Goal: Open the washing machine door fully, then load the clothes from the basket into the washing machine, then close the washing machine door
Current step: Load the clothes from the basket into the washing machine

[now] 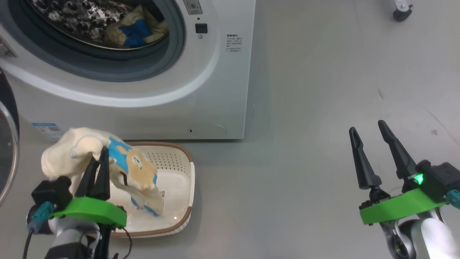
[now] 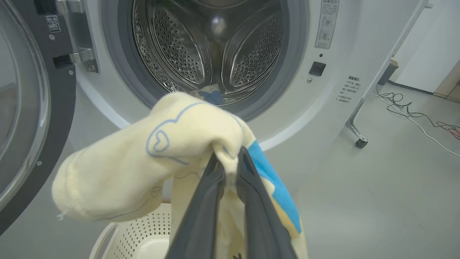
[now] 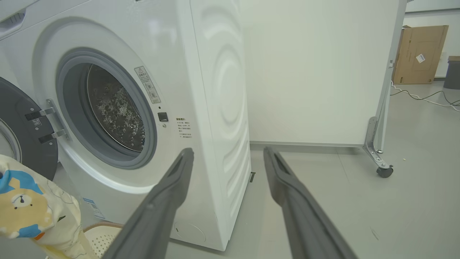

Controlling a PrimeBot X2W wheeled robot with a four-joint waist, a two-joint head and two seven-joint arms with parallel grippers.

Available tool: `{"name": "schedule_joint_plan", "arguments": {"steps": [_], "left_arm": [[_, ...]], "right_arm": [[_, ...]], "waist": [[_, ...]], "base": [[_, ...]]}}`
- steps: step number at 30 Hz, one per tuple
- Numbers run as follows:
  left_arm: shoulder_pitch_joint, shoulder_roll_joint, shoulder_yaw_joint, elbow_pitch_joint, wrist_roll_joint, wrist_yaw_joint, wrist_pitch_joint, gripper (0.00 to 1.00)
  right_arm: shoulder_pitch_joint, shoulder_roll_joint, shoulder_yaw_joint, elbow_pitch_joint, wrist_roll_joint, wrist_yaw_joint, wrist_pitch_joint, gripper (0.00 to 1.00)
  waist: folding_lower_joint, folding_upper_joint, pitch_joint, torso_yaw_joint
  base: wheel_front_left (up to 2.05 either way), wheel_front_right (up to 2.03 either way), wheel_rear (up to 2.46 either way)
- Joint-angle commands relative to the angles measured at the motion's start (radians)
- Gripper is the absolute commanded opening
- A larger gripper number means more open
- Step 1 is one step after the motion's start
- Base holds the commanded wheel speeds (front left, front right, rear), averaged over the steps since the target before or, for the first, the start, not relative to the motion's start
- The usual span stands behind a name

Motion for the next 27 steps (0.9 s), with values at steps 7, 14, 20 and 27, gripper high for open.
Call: {"name": "schedule_joint_plan", "arguments": {"steps": [7,14,20,27], "left_arm": [[0.084,-0.019,0.104,-0.102,0.044,-0.005,-0.014,0.00],[0.140,-0.047,0.131,-0.131,0.073,-0.014,-0.014,0.00],[0.158,-0.063,0.147,-0.141,0.091,-0.018,-0.014,0.00],[0.154,-0.069,0.159,-0.153,0.104,-0.022,-0.014,0.00]], "right_arm": [[0.028,-0.013,0.013,-0.028,0.010,-0.003,0.006,1.00],[0.048,-0.010,0.011,-0.036,0.012,-0.003,0.013,1.00],[0.051,-0.004,0.017,-0.038,0.014,-0.003,0.014,1.00],[0.045,-0.001,0.022,-0.038,0.017,-0.003,0.010,1.00]], "waist": [[0.0001,-0.0001,-0.084,0.021],[0.0001,-0.0001,-0.113,0.033],[0.0001,-0.0001,-0.118,0.034],[0.0001,-0.0001,-0.100,0.025]], "base": [[0.00,0.00,0.00],[0.00,0.00,0.00],[0.00,0.00,0.00],[0.00,0.00,0.00]]}}
